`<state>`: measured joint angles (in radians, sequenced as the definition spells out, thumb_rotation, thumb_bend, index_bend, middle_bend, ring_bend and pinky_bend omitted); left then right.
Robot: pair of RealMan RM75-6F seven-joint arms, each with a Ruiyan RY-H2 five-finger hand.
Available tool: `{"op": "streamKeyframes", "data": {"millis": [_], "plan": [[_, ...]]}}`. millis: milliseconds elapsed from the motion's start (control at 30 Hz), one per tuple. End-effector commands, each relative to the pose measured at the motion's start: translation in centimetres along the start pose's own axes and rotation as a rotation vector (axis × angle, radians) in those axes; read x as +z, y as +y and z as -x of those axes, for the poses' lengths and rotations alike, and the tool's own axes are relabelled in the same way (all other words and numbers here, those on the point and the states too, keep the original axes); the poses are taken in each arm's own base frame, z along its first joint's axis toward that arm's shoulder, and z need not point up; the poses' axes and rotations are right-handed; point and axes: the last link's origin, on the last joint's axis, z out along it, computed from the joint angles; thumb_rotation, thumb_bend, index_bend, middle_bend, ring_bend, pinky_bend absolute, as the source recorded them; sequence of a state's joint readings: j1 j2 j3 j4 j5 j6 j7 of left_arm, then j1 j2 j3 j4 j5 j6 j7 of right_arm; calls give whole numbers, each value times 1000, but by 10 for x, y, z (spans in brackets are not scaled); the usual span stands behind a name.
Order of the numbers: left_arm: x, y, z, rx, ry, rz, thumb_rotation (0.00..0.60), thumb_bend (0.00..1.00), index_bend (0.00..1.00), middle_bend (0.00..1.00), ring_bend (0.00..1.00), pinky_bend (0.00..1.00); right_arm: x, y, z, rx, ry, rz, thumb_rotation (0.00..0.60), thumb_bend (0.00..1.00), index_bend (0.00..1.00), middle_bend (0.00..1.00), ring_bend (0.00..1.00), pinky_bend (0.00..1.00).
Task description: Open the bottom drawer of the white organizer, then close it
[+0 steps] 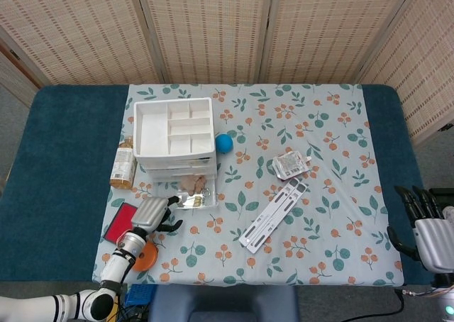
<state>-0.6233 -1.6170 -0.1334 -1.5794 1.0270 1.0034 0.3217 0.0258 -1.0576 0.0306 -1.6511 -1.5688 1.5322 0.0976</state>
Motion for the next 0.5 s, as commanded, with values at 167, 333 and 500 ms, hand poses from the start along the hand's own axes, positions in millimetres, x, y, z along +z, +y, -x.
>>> {"op": "streamKeyframes", "data": {"millis": [167, 333, 500], "plan": [[-5, 2, 0, 14, -8, 13, 600, 313, 421, 943, 1000, 1000, 1, 0, 0, 0, 1, -1, 600, 422, 0, 102, 0, 24], [-8, 3, 0, 27, -15, 18, 600, 313, 425, 943, 1000, 1000, 1, 0, 0, 1, 0, -2, 600, 422, 0, 102, 0, 24], [-10, 2, 0, 35, -25, 20, 600, 313, 426, 943, 1000, 1000, 1, 0, 0, 1, 1, -2, 600, 422, 0, 102, 0, 24]]}}
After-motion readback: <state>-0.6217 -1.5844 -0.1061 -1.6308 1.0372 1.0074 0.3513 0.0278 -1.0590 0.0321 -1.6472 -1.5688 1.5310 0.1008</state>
